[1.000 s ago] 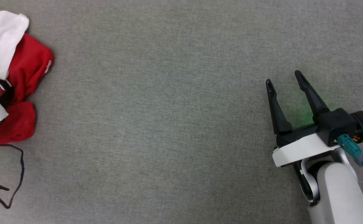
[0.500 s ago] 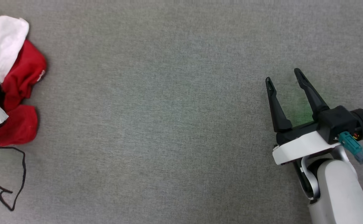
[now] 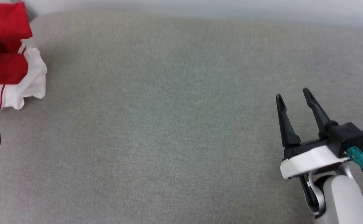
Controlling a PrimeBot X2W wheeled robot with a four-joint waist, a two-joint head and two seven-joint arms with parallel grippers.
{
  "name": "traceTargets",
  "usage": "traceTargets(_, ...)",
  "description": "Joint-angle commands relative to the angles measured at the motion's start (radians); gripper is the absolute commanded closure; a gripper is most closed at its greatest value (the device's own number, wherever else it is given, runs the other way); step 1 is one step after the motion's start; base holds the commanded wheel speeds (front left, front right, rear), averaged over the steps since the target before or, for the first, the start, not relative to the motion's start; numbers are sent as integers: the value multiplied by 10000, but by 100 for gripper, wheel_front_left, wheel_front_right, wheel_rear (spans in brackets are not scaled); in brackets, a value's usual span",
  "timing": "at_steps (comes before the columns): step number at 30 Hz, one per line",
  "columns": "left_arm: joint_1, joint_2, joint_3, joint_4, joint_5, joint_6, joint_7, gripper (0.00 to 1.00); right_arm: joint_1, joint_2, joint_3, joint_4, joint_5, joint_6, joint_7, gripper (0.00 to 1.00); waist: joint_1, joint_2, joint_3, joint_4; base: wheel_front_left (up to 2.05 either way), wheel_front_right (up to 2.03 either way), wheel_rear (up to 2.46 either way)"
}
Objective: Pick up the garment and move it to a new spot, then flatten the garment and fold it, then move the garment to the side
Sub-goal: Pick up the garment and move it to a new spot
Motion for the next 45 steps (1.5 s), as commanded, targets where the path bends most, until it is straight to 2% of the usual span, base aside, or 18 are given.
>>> traceTargets(1, -166, -126, -111, -83, 107, -9, -207, 100, 191, -3, -68, -18, 103, -3, 8, 0, 0, 0, -596, -171, 0, 0, 0)
traceTargets(5, -349, -548, -558, -368, 359, -31, -641, 100, 532, -2, -222, -72, 226, -3, 38, 0, 0, 0, -1207, -550, 0, 0, 0)
traceTargets(12, 54, -1681, -1347, -1237, 450, -17, -579, 100, 1023, 1, -374, -305, 352, -3, 219, 0, 0, 0, -1791, -1550, 0, 0, 0)
traceTargets(14, 155, -2083, -1599, -1561, 423, -33, -617, 100, 1125, 2, -468, -394, 375, -3, 266, 0, 0, 0, -1818, -1830, 0, 0, 0)
traceTargets(15, 155, -2083, -1599, -1561, 423, -33, -617, 100, 1125, 2, -468, -394, 375, -3, 266, 0, 0, 0, -1818, -1830, 0, 0, 0)
traceTargets(20, 590, -3090, -2240, -2348, 319, -69, -748, 100, 1243, 0, -531, -526, 454, -3, 367, 0, 0, 0, -1751, -2623, 0, 0, 0)
traceTargets(26, 1665, -4075, -3242, -3508, 32, -136, -764, 100, 1335, 2, -712, -661, 521, -3, 410, 0, 0, 0, -1534, -3275, 0, 0, 0)
traceTargets(30, 2919, -4359, -3916, -4306, -215, -140, -572, 100, 1365, 3, -748, -728, 621, -3, 346, 0, 0, 0, -1287, -3461, 0, 0, 0)
traceTargets(38, 5294, -4248, -5152, -4569, -571, -159, 77, 100, 1146, 3, -617, -545, 780, -3, 135, 0, 0, 0, -856, -3352, 0, 0, 0)
traceTargets(39, 5445, -4244, -5364, -4509, -502, -161, 145, 87, 1134, 3, -618, -494, 783, -3, 119, 0, 0, 0, -854, -3276, 0, 0, 0)
traceTargets(40, 5570, -4239, -5525, -4459, -472, -162, 164, 58, 1098, 2, -615, -450, 720, -3, 111, 0, 0, 0, -851, -3219, 0, 0, 0)
traceTargets(41, 5655, -4286, -5635, -4443, -494, -164, 123, 0, 1070, 0, -636, -412, 722, -3, 95, 0, 0, 0, -872, -3145, 0, 0, 0)
traceTargets(45, 5668, -4416, -5870, -4680, -272, -165, -587, 0, 1134, 0, -710, -337, 642, -3, 118, 0, 0, 0, -1095, -2785, 0, 0, 0)
